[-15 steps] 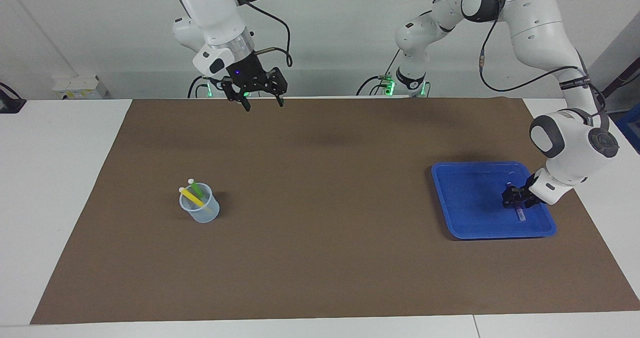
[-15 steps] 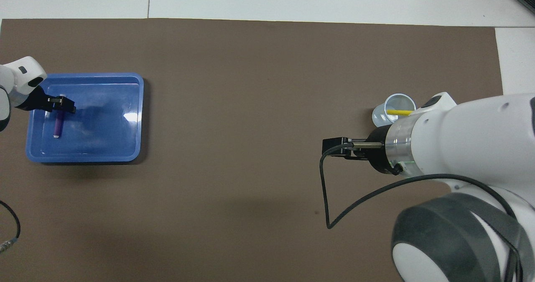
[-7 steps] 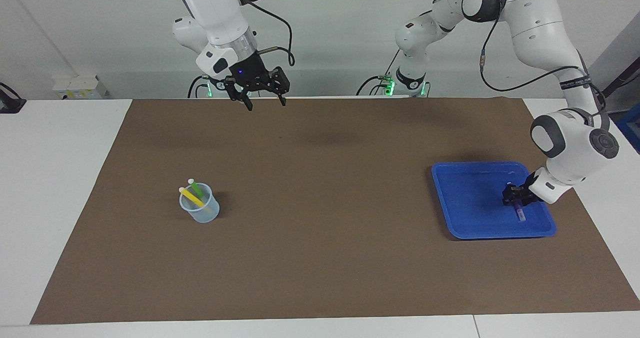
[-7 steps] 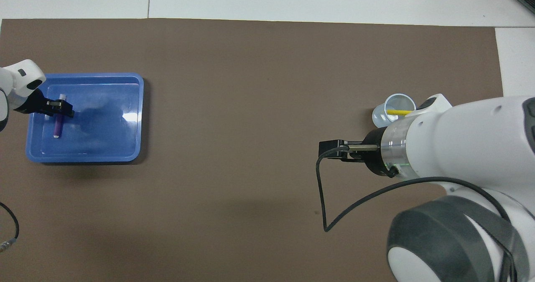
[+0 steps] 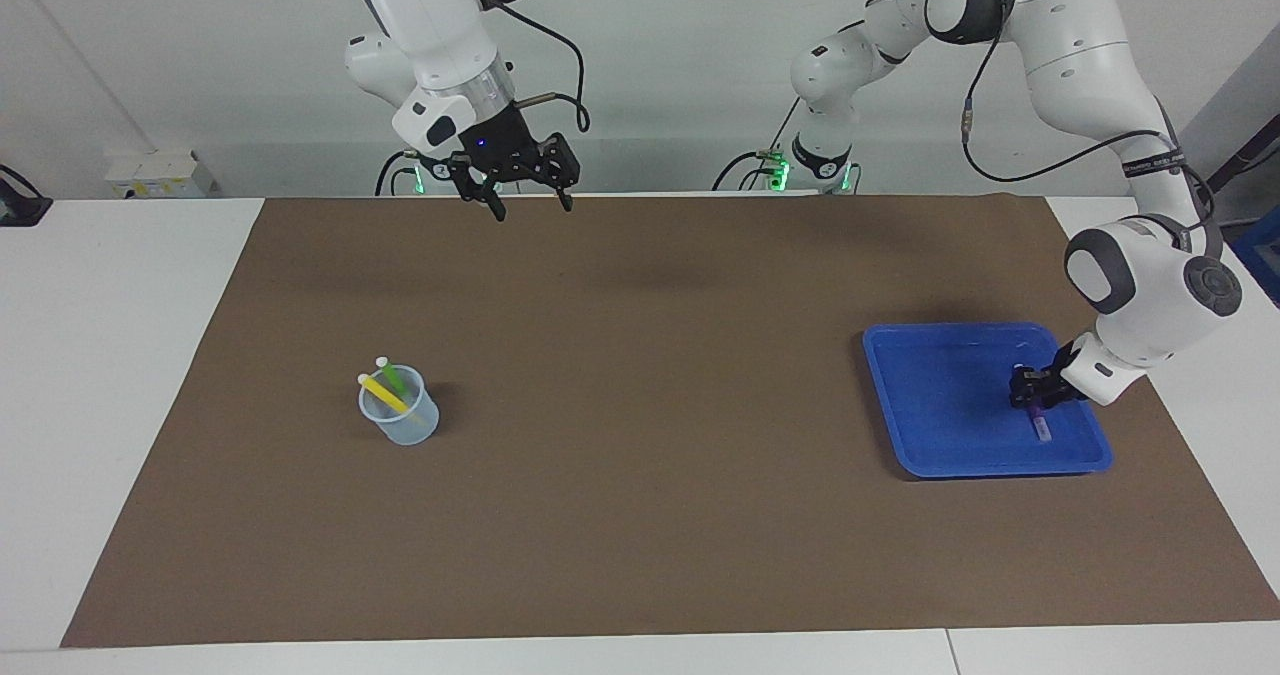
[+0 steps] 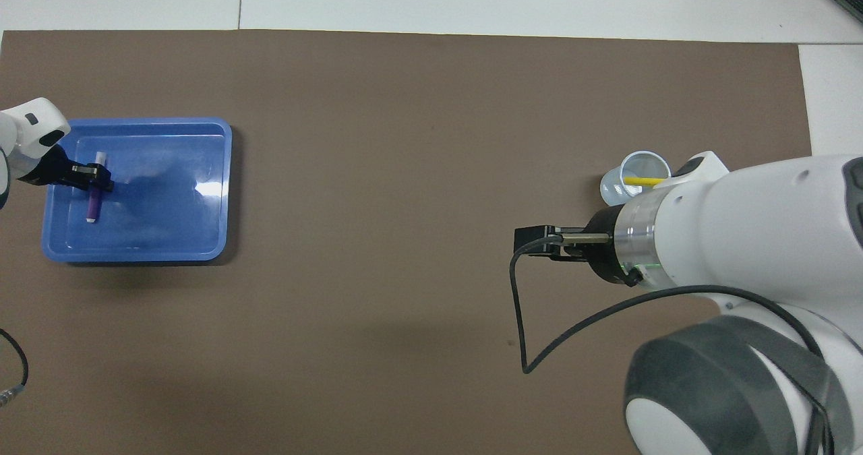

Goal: Transfer and insert pens with both arms

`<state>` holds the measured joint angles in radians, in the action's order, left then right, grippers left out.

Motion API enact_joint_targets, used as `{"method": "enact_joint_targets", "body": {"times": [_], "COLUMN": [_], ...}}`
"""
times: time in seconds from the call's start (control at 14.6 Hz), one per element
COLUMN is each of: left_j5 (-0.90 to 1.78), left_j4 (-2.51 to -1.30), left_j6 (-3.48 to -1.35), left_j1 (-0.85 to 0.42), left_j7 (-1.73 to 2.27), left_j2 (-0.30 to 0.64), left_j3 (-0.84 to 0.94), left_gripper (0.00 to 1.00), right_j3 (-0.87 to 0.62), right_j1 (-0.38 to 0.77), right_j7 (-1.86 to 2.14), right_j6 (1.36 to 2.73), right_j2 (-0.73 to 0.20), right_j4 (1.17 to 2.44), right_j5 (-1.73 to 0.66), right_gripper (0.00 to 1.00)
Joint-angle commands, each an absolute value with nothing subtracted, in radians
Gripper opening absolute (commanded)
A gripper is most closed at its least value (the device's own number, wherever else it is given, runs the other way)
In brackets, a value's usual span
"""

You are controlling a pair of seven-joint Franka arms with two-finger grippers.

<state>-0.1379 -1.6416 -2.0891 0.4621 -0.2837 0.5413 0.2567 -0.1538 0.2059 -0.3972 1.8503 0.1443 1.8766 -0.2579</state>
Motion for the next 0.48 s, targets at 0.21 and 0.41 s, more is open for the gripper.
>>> {"method": "enact_joint_targets", "body": {"times": [0.21,0.41], "left_j5": [-0.152,-0.15], "left_j4": [-1.643,-1.643], "left_j6": [-2.08,-2.079], "left_j1": [0.471,0.471], "left_j7": [-0.296,-0.296], "left_j2": [0.532,0.534], "left_j3": [0.264,0.264], "left_gripper": [0.21,0.14], "right_j3": [-0.153,-0.153], "right_j1": [0.207,0.221], "right_j7": [-0.403,-0.41], "right_j6": [1.875,1.873], "right_j2": [0.156,0.156], "right_j4": [1.898,1.898], "right_j5": [-0.282,-0.284], "right_gripper": [1.0,1.0]}}
